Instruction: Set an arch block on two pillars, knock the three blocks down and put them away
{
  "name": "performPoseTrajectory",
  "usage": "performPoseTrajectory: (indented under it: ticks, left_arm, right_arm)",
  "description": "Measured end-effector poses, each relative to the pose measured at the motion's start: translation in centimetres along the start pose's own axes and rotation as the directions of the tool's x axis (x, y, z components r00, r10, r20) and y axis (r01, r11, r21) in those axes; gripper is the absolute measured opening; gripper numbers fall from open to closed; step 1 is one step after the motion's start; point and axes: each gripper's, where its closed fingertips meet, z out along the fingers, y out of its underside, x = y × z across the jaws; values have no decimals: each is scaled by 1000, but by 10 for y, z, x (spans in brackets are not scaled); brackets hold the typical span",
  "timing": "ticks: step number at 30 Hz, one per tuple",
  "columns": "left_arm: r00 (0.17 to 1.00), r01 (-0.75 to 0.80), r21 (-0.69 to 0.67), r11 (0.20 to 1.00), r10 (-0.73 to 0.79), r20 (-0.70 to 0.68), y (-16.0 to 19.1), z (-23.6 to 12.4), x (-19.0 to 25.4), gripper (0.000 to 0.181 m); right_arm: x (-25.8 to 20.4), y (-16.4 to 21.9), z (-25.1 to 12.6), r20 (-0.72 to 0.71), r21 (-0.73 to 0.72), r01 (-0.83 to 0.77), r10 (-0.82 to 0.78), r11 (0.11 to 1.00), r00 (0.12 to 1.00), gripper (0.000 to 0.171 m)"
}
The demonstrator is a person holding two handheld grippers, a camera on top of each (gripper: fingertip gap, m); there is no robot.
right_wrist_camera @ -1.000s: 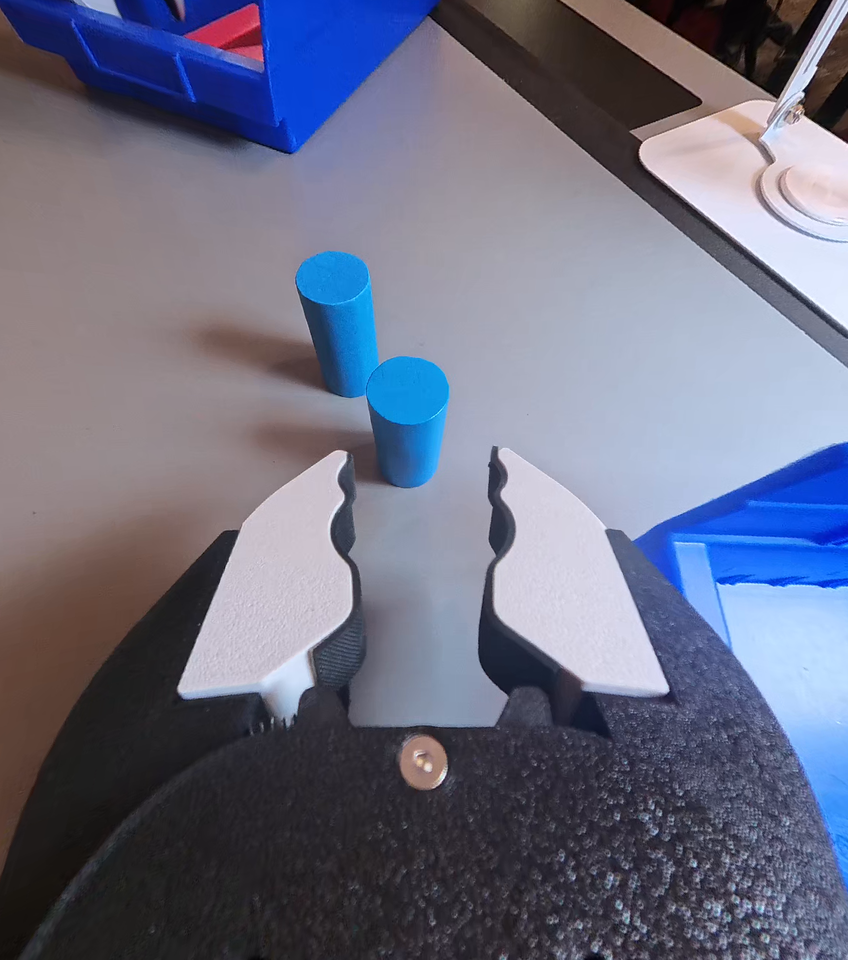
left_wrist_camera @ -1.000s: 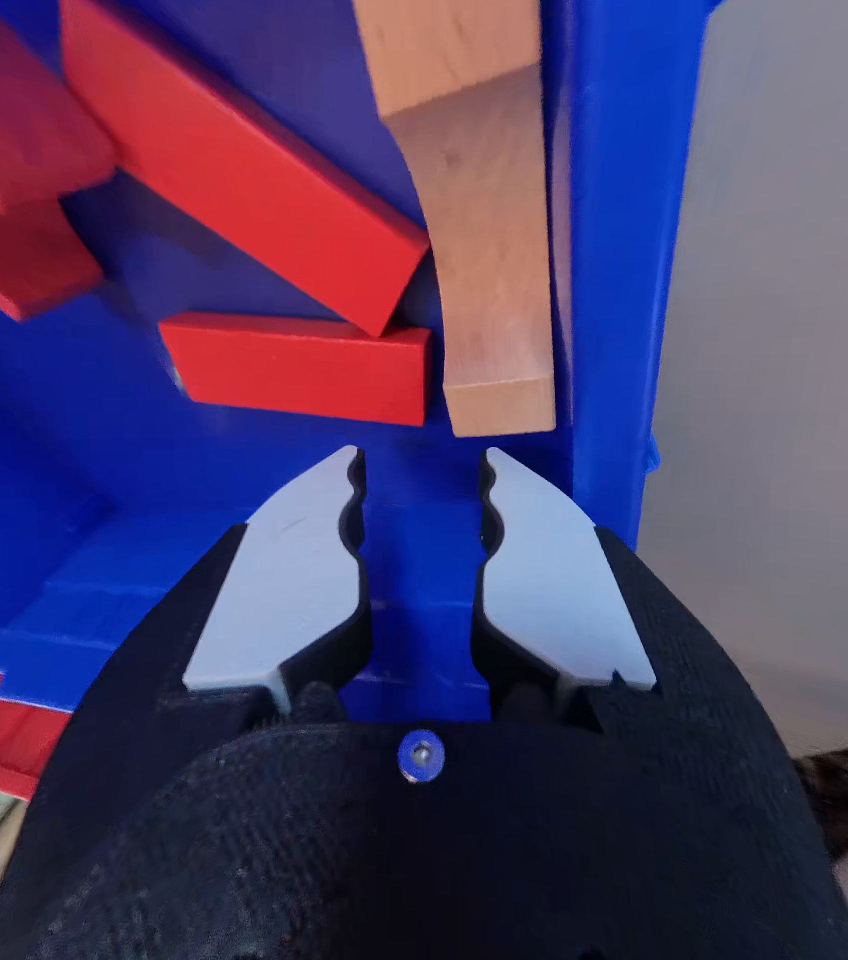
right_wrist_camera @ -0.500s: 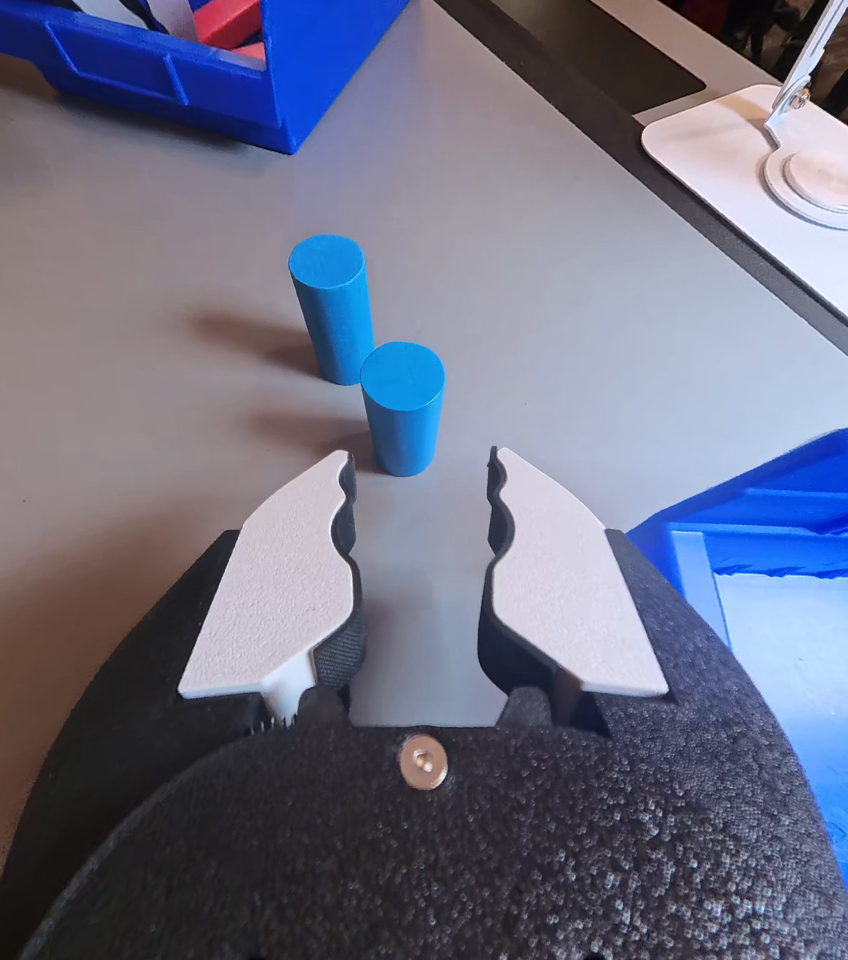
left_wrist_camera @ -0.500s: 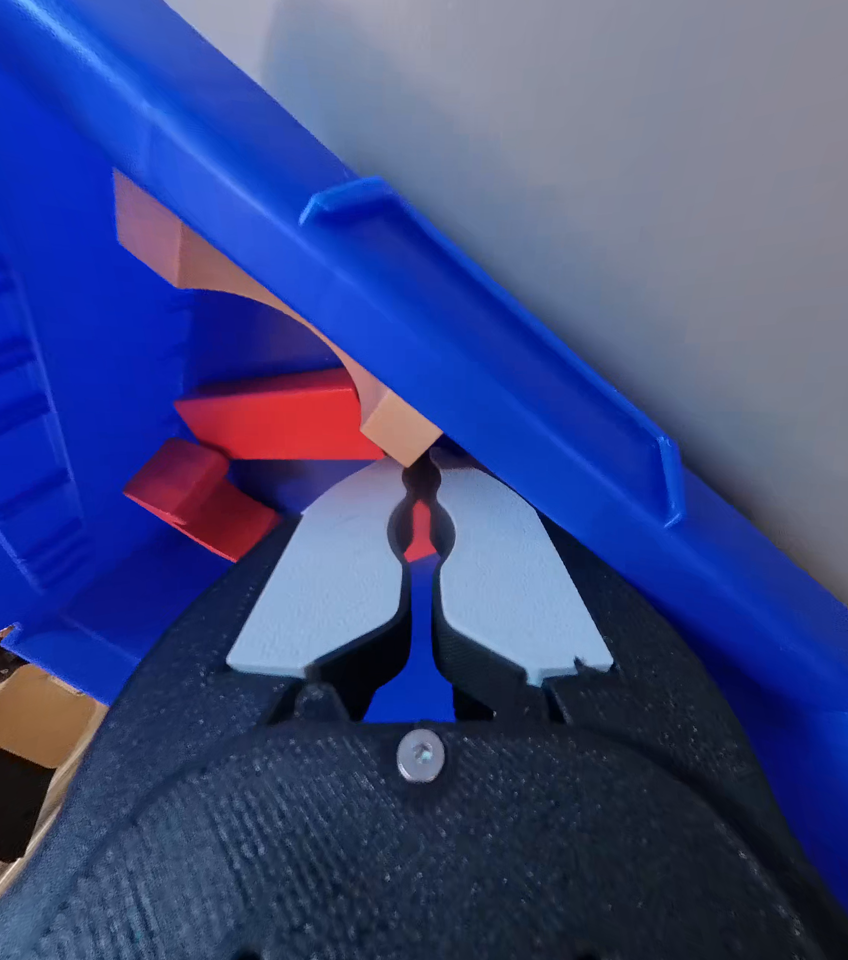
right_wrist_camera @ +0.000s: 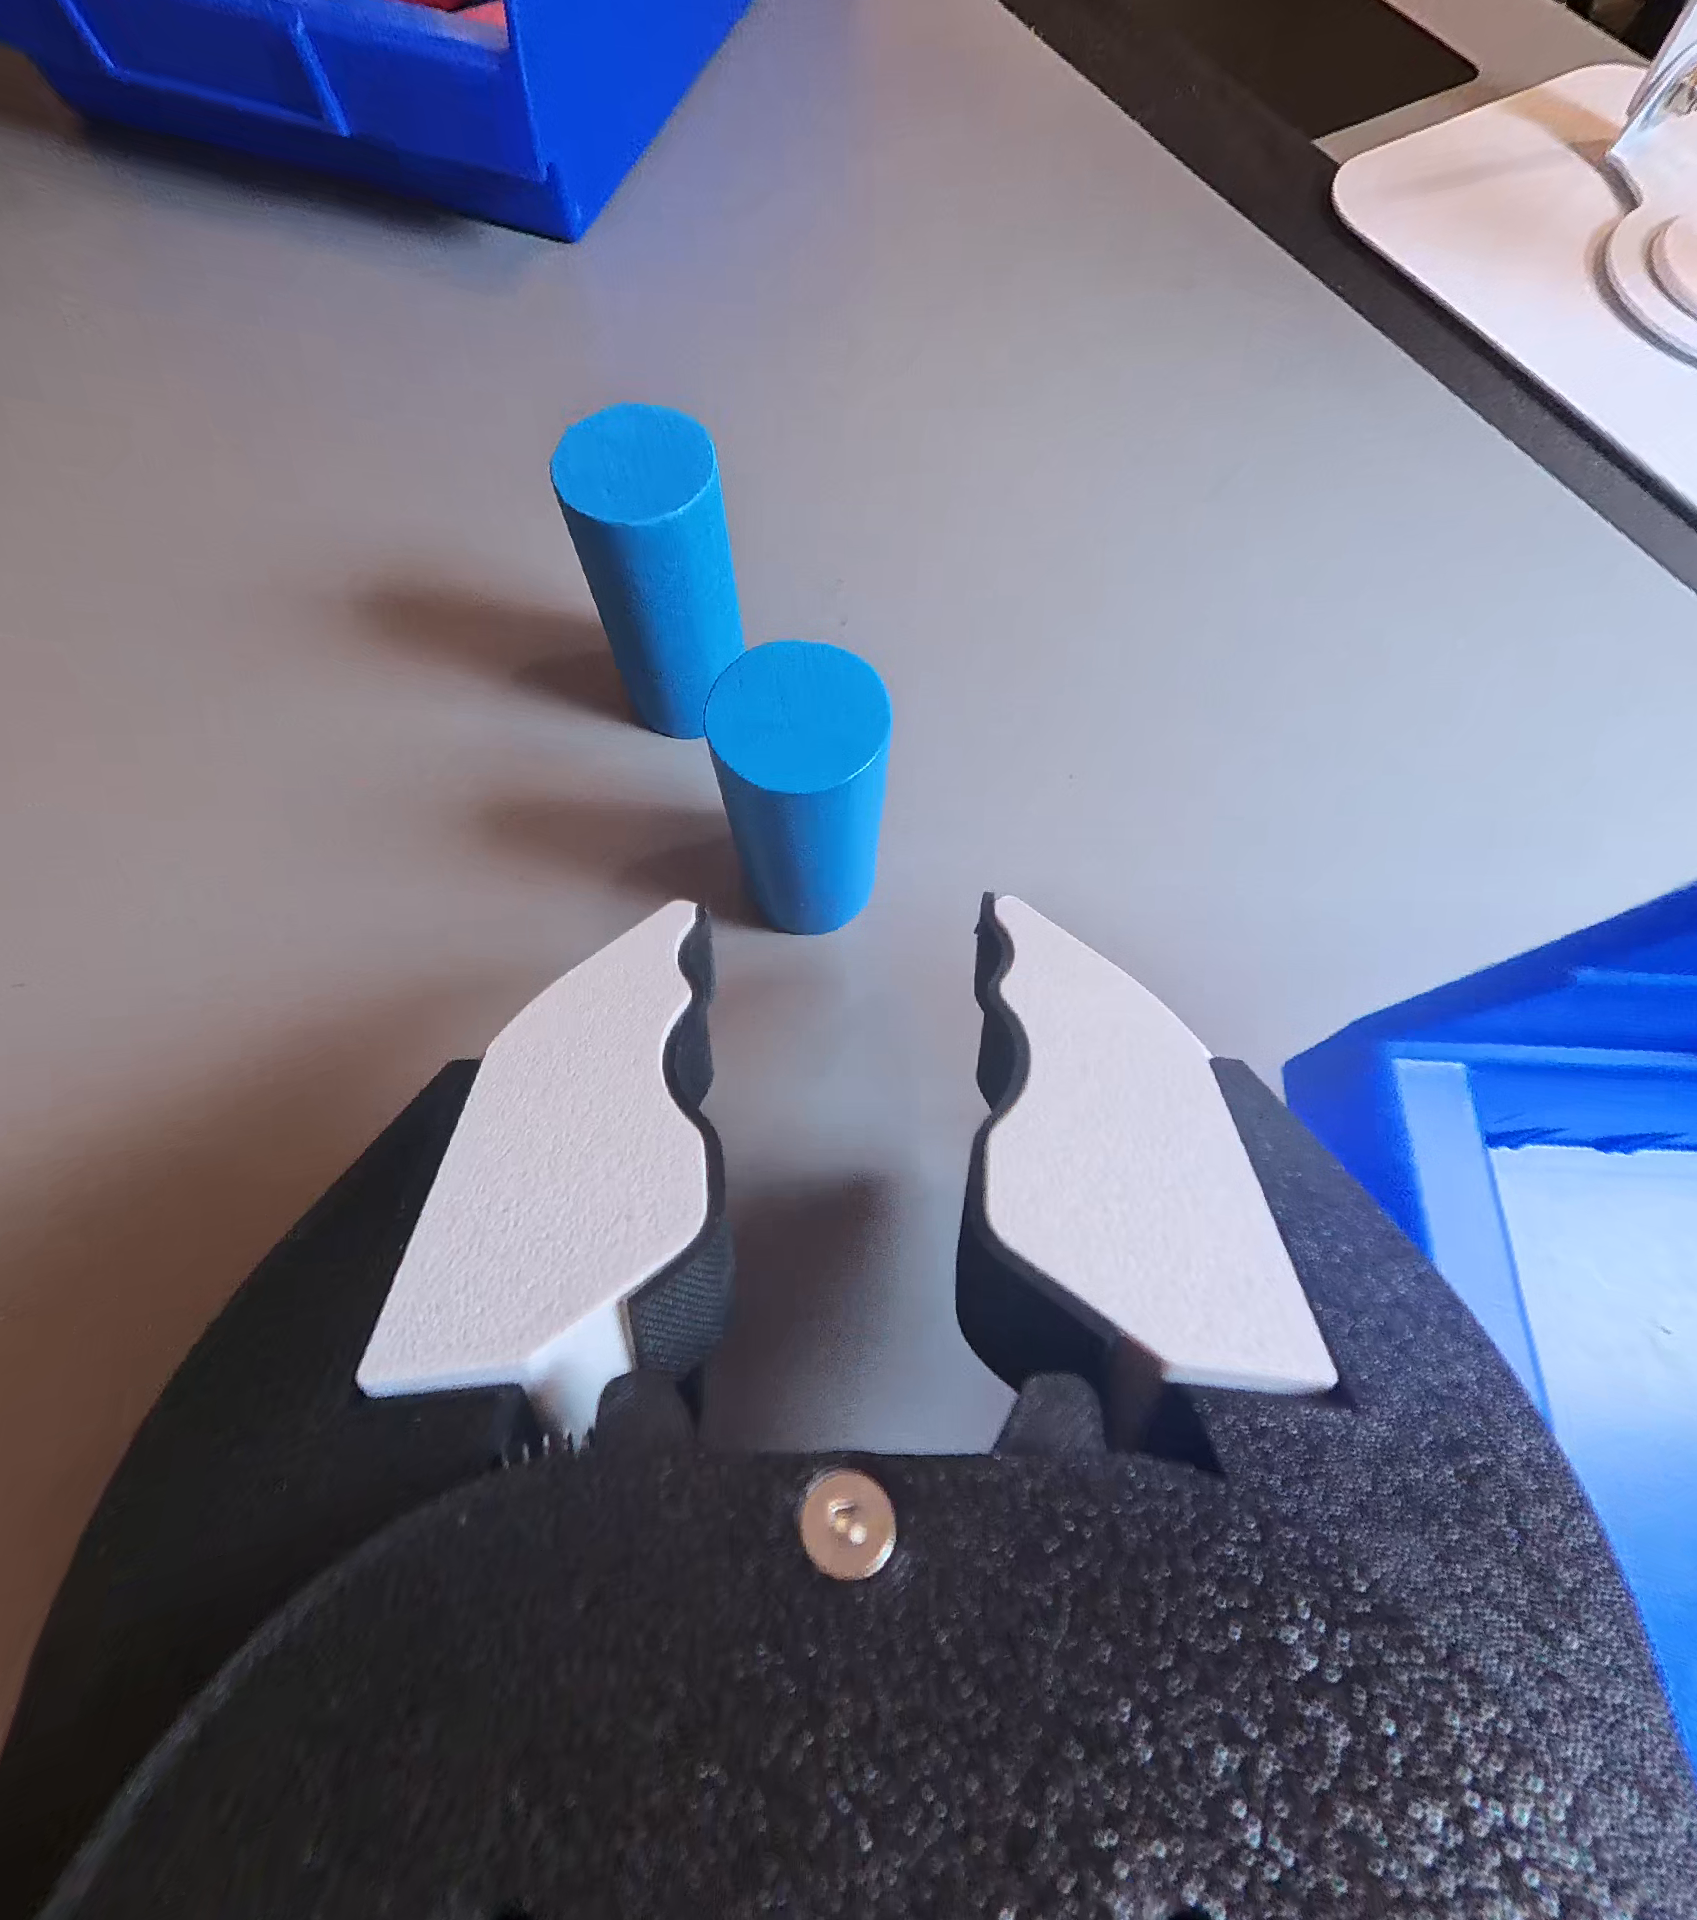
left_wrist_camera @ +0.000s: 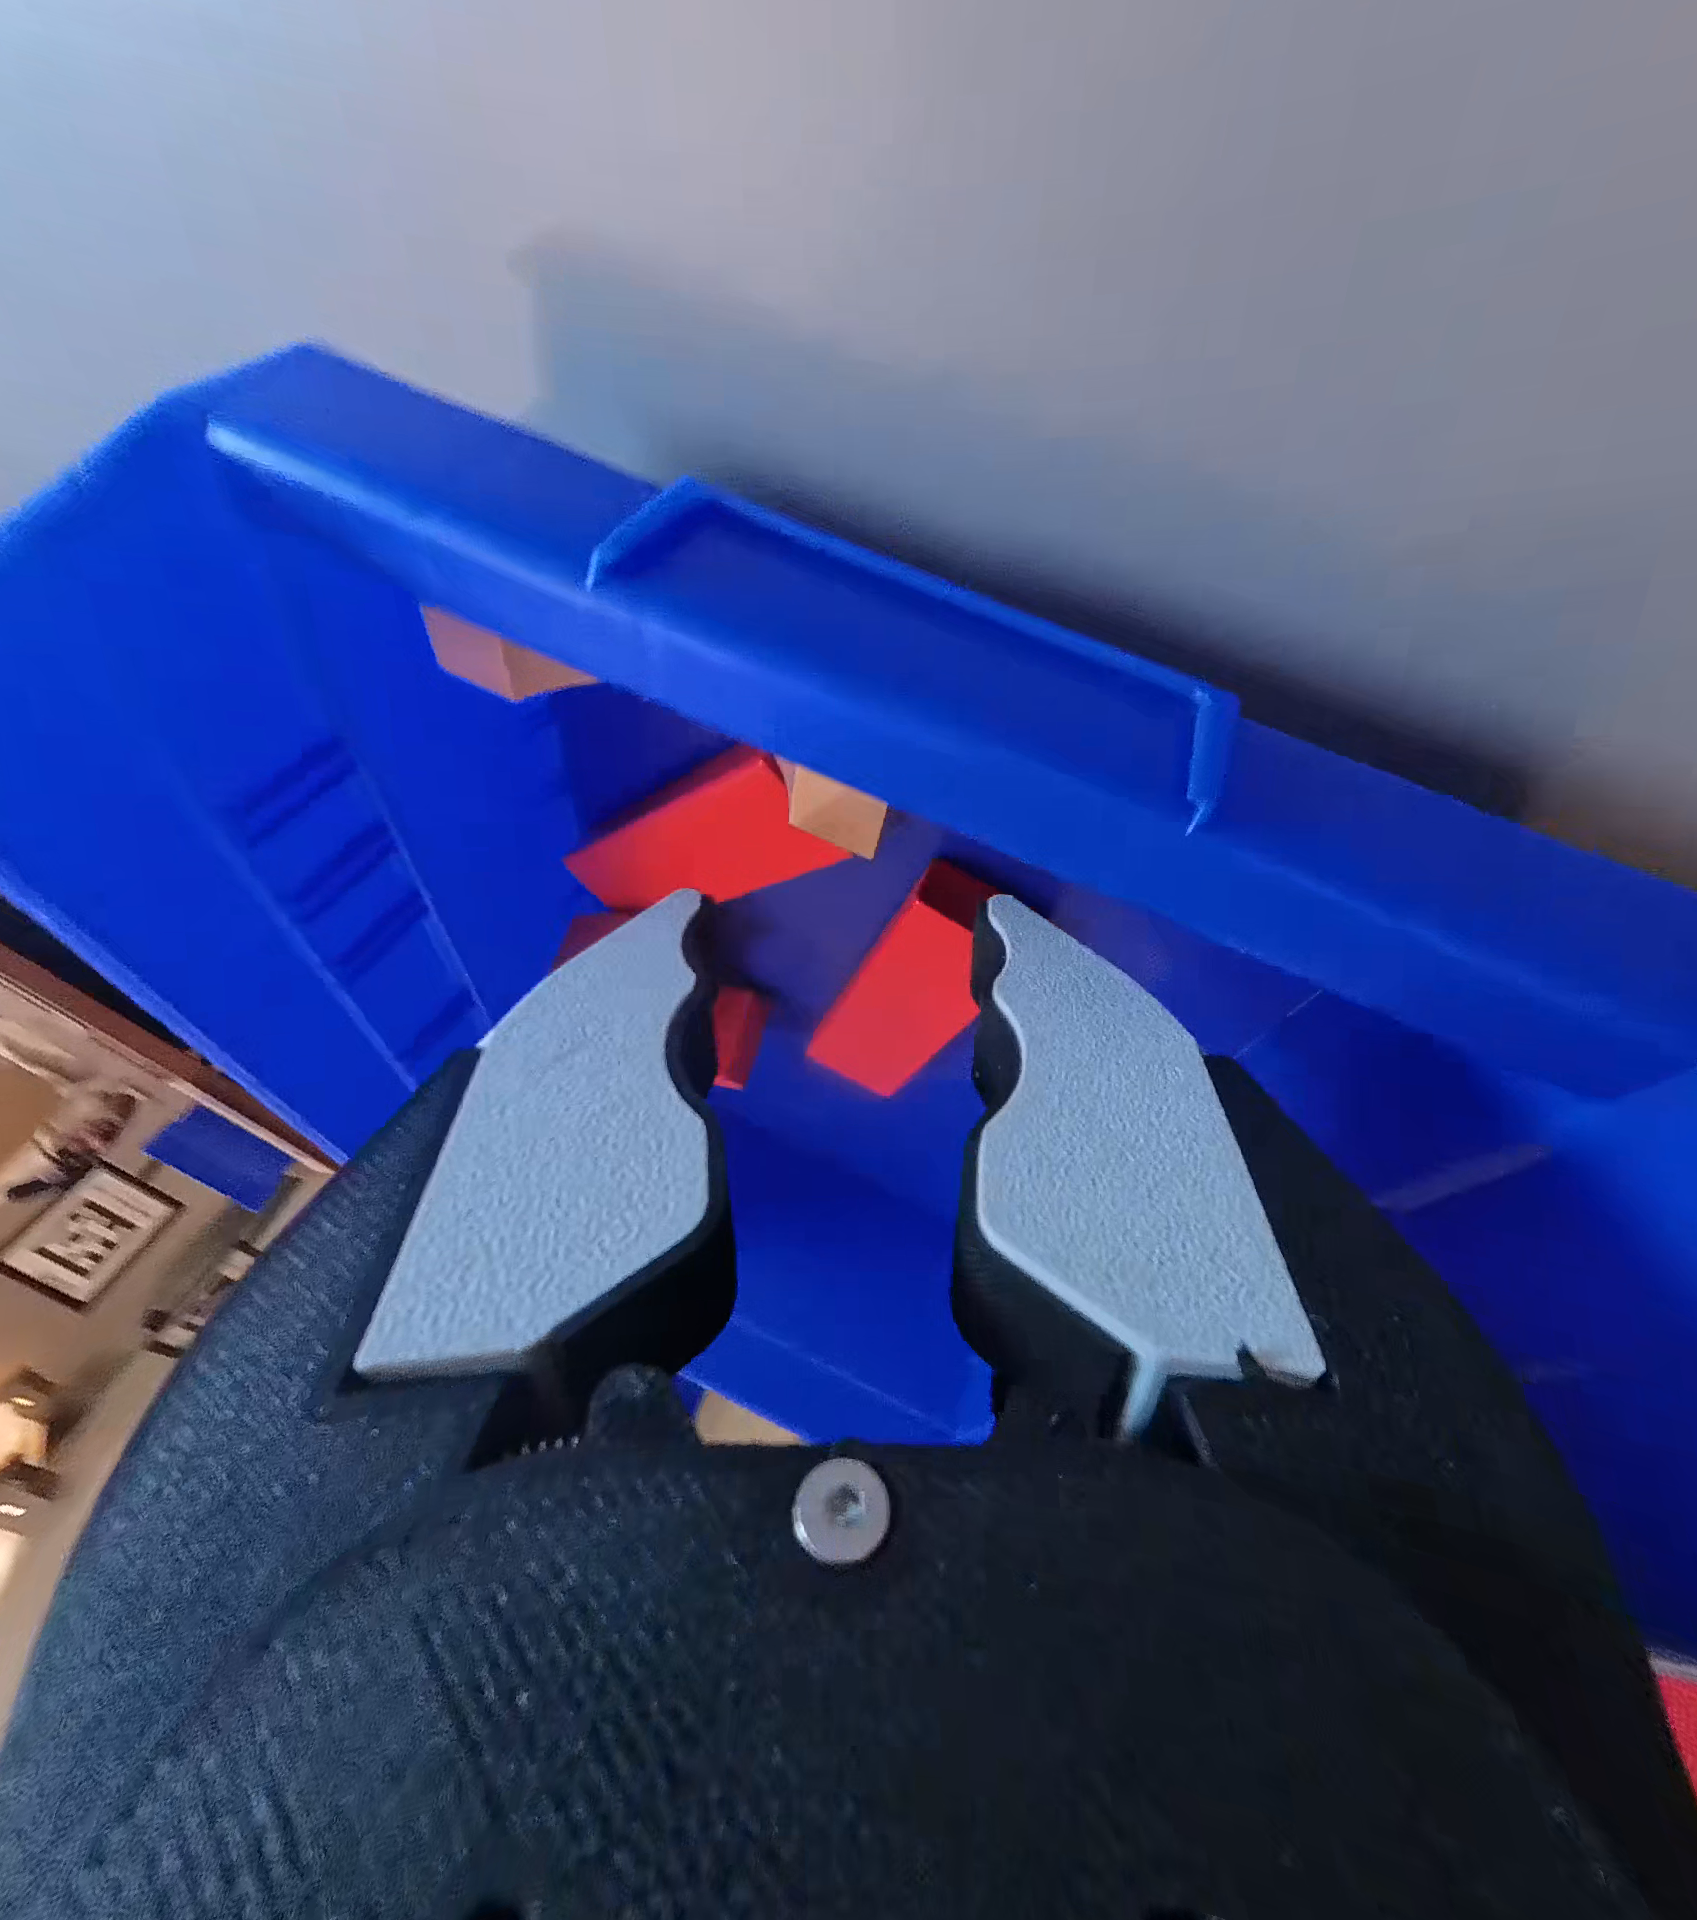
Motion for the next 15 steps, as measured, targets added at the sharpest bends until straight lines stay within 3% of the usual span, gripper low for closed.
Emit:
performPoseTrajectory:
  ticks: [5, 8, 11, 15]
  left_arm:
    - [986, -167, 57, 984, 168, -15, -15, 11, 4, 59]
    - [975, -217, 91, 972, 220, -28, -19, 22, 10, 48]
    - [984, -178, 147, 973, 179, 1, -24, 24, 2, 31]
    - [997, -73, 149, 986, 75, -7, -19, 23, 3, 30]
  right_arm:
    - [1, 8, 5, 11, -27, -5, 5, 1000, 1000, 49]
    - [3, 13, 8, 19, -41, -18, 19, 999, 1000, 49]
    - [5, 15, 9, 18, -49, -24, 25, 998, 1000, 49]
    - [6, 15, 8, 18, -46, -29, 29, 999, 999, 49]
